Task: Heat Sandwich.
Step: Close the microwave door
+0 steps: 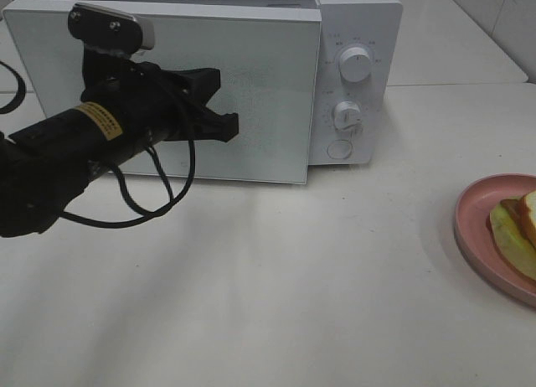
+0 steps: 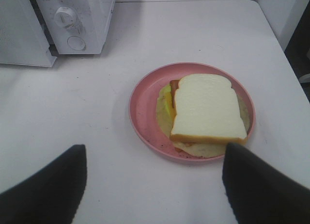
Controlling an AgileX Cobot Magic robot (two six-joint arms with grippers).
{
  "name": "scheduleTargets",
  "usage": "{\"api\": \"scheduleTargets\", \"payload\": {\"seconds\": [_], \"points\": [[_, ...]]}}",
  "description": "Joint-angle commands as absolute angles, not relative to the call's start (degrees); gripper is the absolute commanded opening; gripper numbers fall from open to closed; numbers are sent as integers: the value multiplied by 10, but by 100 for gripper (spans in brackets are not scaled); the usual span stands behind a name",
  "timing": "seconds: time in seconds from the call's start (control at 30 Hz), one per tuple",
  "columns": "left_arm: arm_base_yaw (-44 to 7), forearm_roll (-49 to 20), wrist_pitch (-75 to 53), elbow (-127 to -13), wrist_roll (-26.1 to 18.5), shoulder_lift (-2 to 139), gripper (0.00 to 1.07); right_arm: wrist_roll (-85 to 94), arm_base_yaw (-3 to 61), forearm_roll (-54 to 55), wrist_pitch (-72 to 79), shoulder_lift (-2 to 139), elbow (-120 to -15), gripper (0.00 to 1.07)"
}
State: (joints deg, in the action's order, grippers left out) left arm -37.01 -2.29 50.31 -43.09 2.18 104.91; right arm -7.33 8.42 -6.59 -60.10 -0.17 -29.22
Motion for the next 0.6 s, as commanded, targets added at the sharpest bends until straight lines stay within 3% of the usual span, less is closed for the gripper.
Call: {"api": "scheduleTargets", "payload": {"seconds": [0.03, 0.17, 0.6], "points": [[-383, -60, 489, -456, 0, 1055, 0, -72, 80, -66, -595, -18, -292, 75], [-404, -92, 481, -497, -33, 1079, 0, -72, 80, -66, -595, -18, -292, 75], [-411, -110, 418, -604, -34, 1134, 0, -72, 80, -66, -595, -18, -292, 75]]}}
